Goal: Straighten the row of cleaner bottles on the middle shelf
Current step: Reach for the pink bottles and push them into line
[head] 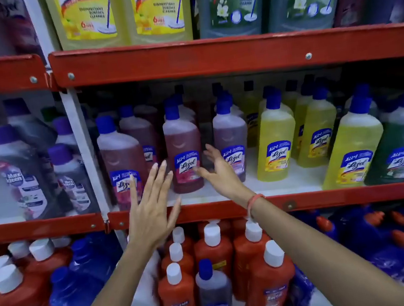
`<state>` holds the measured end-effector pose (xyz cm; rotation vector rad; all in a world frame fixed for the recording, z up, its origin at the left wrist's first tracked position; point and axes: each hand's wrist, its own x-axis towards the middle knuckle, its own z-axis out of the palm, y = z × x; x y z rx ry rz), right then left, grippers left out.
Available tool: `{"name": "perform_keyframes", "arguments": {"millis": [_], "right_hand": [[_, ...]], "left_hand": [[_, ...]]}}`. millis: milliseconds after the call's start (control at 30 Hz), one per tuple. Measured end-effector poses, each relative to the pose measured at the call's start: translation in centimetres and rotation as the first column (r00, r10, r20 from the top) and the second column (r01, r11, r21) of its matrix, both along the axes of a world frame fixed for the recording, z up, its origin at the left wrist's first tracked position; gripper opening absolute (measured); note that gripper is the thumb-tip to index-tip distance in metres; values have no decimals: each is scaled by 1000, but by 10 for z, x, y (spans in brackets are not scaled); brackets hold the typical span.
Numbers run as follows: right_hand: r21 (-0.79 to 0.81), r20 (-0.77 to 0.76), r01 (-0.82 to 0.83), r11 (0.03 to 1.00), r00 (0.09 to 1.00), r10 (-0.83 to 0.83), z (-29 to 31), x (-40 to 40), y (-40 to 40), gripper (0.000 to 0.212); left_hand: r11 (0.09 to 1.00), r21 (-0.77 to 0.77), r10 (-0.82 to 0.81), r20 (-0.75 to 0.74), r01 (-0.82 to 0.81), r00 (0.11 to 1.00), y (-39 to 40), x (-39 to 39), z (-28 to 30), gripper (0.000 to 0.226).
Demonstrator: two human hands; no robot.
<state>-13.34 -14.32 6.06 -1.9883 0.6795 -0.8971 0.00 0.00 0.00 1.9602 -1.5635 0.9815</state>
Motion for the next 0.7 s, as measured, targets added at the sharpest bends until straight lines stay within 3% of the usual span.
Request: {"name": "perform_keyframes", "arguments": {"millis": [200,367,567,700], "right_hand": [[142,14,-27,990,1000,26,2,23,1,79],[249,52,-20,968,999,8,-2,37,-4,79],[229,28,-12,973,1000,6,-2,30,-7,82],[172,5,1,985,1000,-2,-5,23,1,74]], "left_hand": [[981,120,151,-6,-149,988,-1,7,-29,85],[971,132,204,-4,-202,979,-5,9,-35,89],[978,95,188,-9,-187,982,-6,10,-36,90],[979,88,187,-12,-185,982,-6,9,-36,90]]}}
